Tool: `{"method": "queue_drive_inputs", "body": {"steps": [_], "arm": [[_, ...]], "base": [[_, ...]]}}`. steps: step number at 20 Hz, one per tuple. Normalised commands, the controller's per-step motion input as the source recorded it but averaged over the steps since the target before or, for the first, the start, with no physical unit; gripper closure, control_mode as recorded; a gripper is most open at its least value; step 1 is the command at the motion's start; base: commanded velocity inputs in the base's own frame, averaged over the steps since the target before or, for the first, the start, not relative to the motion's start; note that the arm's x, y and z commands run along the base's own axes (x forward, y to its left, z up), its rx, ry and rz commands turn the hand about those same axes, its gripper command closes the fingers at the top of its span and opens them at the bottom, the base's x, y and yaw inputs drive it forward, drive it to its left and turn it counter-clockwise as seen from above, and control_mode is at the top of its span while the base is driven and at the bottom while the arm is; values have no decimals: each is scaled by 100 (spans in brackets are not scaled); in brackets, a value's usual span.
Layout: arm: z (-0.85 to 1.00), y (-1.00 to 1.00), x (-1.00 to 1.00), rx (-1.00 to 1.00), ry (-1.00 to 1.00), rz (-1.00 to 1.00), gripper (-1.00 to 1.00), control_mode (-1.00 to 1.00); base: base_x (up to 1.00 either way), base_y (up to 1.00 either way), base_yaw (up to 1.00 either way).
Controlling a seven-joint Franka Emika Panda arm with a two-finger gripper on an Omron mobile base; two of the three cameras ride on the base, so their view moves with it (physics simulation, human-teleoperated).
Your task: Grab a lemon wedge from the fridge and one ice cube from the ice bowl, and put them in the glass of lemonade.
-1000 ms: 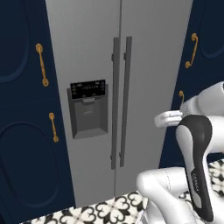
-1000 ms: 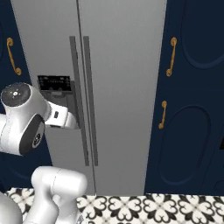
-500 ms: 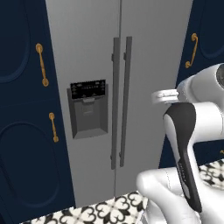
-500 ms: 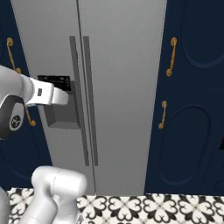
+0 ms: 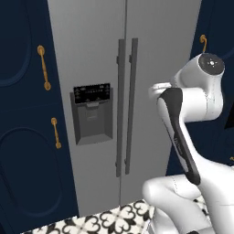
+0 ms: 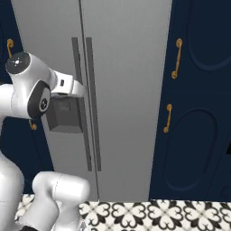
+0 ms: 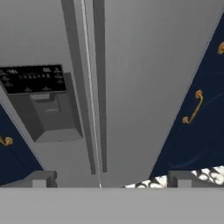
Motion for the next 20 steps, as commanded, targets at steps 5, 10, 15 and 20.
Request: {"method": "queue_drive_inputs", "body": {"steps": [5,10,15,20], "arm": [[-63,14,100,1,7,14,-100,-100],[-8,1,89,1,2,2,-100,-100],[32,-6,29,11,-3,0,-100,-100],[25,11,82,0,0,0,-100,-100]], "base": [[0,0,0],[0,0,0],[0,0,0],[0,0,0]]}}
